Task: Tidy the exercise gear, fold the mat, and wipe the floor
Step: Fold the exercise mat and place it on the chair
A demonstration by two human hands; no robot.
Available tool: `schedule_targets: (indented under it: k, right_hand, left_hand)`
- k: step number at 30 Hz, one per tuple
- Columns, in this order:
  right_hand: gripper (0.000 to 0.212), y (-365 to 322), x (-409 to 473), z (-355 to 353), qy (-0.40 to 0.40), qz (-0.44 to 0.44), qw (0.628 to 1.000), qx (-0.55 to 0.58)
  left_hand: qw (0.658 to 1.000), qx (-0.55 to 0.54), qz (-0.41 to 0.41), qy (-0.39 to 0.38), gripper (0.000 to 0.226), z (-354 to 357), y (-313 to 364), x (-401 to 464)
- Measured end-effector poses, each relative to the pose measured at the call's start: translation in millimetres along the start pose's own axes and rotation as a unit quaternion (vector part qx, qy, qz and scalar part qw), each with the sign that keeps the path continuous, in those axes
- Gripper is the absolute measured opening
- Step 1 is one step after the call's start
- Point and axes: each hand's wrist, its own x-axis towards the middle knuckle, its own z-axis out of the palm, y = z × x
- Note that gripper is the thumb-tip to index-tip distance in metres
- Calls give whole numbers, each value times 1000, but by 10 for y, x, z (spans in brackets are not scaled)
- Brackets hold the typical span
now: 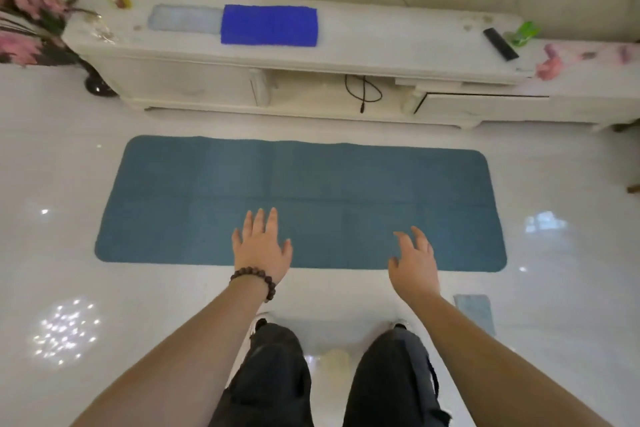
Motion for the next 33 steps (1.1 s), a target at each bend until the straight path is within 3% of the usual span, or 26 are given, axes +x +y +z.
schedule_targets:
  k: [6, 14, 25, 33]
  right_hand:
    - [48, -282, -179, 456, -8, 23, 999, -23]
    - [49, -91, 341, 1366, -44, 35, 998, -32]
    - [49, 883, 2307, 3666, -56, -49, 993, -90]
    - [62, 1529, 3442, 5147, -122, -171, 956, -203]
  left_hand:
    - [999, 27, 22, -28, 67, 73, -630, 124]
    - [995, 49, 22, -87, 67, 964, -916, 598]
    - [980, 91, 130, -117, 76, 3606, -1058, 2518]
    - [915, 225, 277, -188, 115, 5367, -1686, 3454]
